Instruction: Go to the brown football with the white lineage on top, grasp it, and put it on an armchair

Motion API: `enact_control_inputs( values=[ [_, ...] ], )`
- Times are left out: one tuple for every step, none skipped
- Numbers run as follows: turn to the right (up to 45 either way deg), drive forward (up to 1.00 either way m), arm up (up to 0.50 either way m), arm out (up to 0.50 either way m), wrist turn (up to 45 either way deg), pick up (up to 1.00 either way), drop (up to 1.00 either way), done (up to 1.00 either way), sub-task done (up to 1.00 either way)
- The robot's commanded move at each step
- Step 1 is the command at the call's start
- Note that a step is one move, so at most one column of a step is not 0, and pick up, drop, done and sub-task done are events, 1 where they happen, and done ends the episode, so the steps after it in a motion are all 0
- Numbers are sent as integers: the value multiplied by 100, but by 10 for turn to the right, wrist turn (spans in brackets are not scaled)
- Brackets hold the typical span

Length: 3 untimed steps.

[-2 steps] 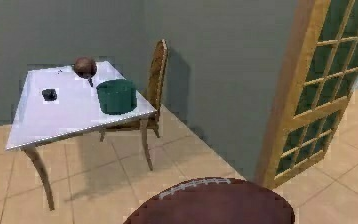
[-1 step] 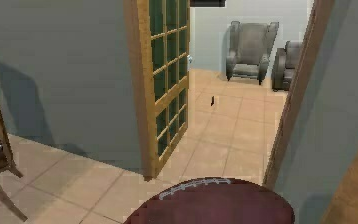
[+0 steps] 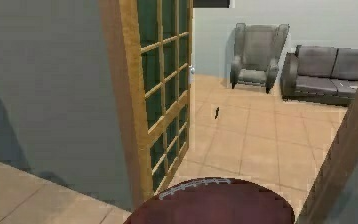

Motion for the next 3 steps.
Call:
enact_control_inputs(
  values=[
    [90,0,0,0,0,0,0,0,0],
    [0,100,0,0,0,0,0,0,0],
    [450,0,0,0,0,0,0,0,0]
  ],
)
